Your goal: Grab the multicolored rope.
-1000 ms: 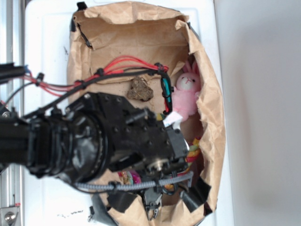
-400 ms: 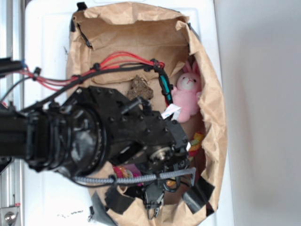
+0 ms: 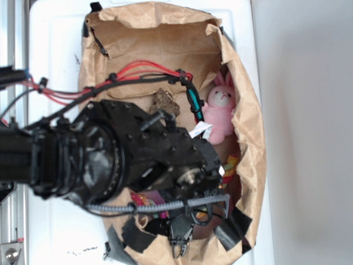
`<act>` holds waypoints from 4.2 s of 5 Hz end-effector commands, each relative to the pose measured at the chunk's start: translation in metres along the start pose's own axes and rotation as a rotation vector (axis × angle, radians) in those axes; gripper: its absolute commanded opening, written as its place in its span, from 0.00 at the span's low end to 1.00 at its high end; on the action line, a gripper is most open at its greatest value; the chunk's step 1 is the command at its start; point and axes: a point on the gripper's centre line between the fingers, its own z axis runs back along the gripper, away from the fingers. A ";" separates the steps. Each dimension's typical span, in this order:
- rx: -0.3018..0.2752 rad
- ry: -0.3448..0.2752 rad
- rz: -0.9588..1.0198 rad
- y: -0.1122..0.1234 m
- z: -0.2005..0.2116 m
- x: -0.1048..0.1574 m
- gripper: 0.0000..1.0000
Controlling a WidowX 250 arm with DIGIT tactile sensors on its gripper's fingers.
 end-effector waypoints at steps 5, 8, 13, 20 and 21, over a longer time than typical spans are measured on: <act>0.119 0.070 -0.035 0.002 -0.036 0.015 1.00; 0.139 0.052 0.018 0.013 -0.037 0.012 0.00; 0.153 0.003 0.059 0.021 -0.018 0.009 0.00; 0.273 -0.164 0.249 0.025 0.099 0.023 0.00; 0.341 -0.120 0.262 0.023 0.112 0.024 0.00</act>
